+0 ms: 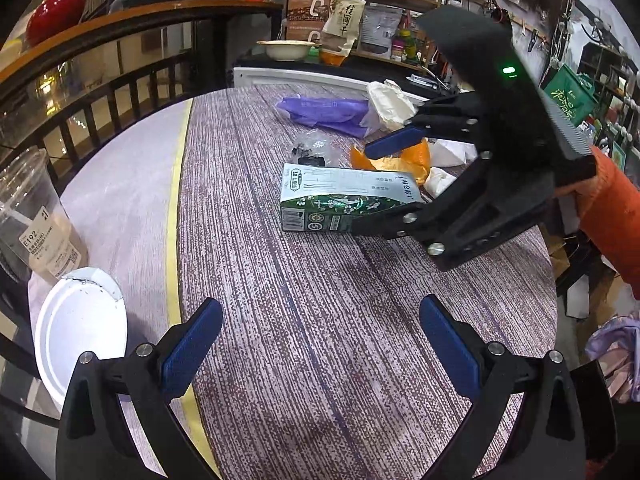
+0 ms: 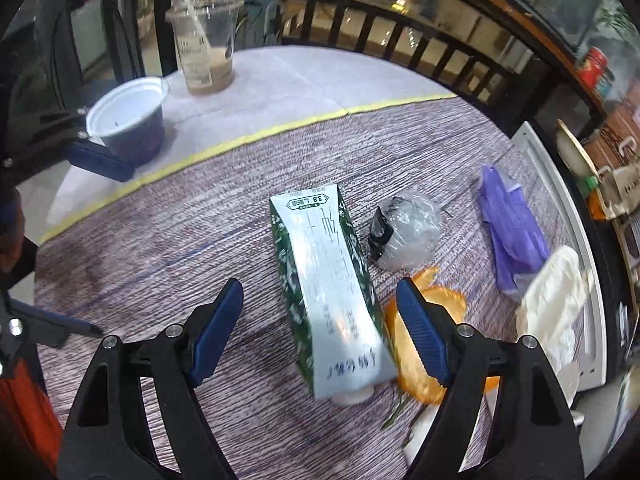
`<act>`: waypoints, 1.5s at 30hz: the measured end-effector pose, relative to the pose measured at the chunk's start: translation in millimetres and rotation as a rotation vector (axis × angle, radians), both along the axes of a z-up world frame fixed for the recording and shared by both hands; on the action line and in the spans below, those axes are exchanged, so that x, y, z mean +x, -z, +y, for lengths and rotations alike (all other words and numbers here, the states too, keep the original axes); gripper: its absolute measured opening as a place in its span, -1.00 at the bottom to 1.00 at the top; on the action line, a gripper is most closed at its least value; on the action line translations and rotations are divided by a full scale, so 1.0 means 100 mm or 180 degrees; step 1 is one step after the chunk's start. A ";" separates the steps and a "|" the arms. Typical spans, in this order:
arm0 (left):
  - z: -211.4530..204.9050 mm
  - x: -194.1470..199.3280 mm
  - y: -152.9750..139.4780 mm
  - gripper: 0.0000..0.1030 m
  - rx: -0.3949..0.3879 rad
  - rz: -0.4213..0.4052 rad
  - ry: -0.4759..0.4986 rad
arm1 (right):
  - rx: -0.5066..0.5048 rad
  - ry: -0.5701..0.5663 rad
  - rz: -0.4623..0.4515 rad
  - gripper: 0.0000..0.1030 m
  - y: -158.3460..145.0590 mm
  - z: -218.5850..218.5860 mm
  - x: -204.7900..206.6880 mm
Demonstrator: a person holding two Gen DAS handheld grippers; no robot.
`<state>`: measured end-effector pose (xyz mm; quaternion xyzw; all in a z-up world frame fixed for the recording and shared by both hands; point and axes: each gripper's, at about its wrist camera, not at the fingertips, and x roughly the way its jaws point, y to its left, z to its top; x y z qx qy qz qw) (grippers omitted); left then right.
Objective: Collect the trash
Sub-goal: 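Grasp the green-and-white milk carton with right tool while left tool reaches toward plastic bag, then grasp the clear plastic bag with the left tool while the right tool lifts the carton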
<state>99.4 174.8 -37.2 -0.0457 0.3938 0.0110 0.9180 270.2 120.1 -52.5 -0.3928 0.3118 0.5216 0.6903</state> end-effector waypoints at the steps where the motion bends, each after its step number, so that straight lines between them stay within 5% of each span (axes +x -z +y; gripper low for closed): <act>1: 0.01 0.01 0.00 0.89 0.0000 0.0004 0.0006 | -0.0059 -0.0027 -0.0020 0.45 0.02 0.03 0.01; 8: 0.09 0.07 0.03 0.89 -0.0144 0.0008 0.0032 | -0.0436 -0.0141 -0.0040 0.21 0.29 0.26 0.07; 14: 0.13 0.09 0.05 0.89 -0.0210 0.0001 0.0021 | -0.0386 -0.0156 0.0060 0.01 0.29 0.32 0.09; 19: 0.12 0.13 0.06 0.89 -0.0183 -0.0011 0.0018 | -0.0062 -0.0156 0.0246 0.00 0.12 0.16 0.02; 26: 0.15 0.30 0.07 0.89 -0.0195 -0.0005 -0.0031 | 0.0561 0.0336 0.0439 0.00 -0.33 -0.50 0.17; 38: 0.27 1.16 0.00 0.71 -0.0482 -0.0167 -0.0326 | 0.1119 0.1068 0.0217 0.01 -0.44 -1.63 -0.01; 45: 0.51 1.58 0.06 0.57 -0.1090 -0.0050 -0.0515 | 0.1210 0.1204 0.0303 0.01 -0.33 -1.84 -0.10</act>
